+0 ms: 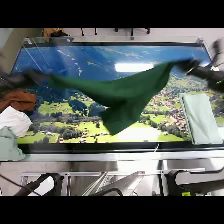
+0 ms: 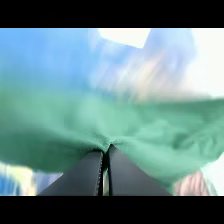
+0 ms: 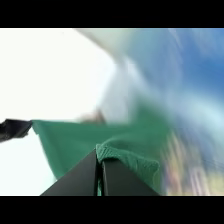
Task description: Fold the shirts.
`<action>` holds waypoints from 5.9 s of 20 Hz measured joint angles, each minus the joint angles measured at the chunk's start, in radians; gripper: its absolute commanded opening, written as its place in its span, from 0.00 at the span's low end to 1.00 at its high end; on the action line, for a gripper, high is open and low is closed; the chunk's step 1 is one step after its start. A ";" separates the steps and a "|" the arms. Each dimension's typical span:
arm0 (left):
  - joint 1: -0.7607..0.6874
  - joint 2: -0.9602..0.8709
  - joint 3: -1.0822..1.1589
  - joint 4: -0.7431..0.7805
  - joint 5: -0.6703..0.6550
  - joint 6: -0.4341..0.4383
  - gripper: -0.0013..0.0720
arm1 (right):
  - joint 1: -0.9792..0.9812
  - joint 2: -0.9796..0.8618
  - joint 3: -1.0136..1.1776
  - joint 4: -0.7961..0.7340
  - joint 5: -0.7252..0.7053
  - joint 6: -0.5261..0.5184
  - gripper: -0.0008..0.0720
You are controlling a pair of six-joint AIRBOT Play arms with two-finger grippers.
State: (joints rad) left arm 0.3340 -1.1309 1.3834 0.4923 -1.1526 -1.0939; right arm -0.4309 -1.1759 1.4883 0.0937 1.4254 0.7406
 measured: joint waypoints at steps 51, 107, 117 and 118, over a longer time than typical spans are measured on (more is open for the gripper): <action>-0.062 -0.264 -0.522 0.447 -0.037 -0.227 0.96 | -0.251 -0.175 0.027 -0.663 -0.079 0.105 0.49; 0.437 0.337 0.313 -0.506 -0.273 0.087 0.04 | 0.079 0.667 0.183 -0.581 -0.400 0.193 0.04; 0.075 -0.032 0.255 -0.011 -0.208 -0.006 0.04 | 0.112 0.268 0.082 -0.682 -0.384 0.179 0.04; 0.017 -0.100 0.218 0.057 -0.167 -0.006 0.04 | 0.126 0.185 0.054 -0.676 -0.393 0.166 0.04</action>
State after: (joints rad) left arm 0.3511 -1.2304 1.6012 0.5491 -1.3193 -1.0996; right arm -0.3054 -0.9905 1.5425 -0.5823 1.0328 0.9062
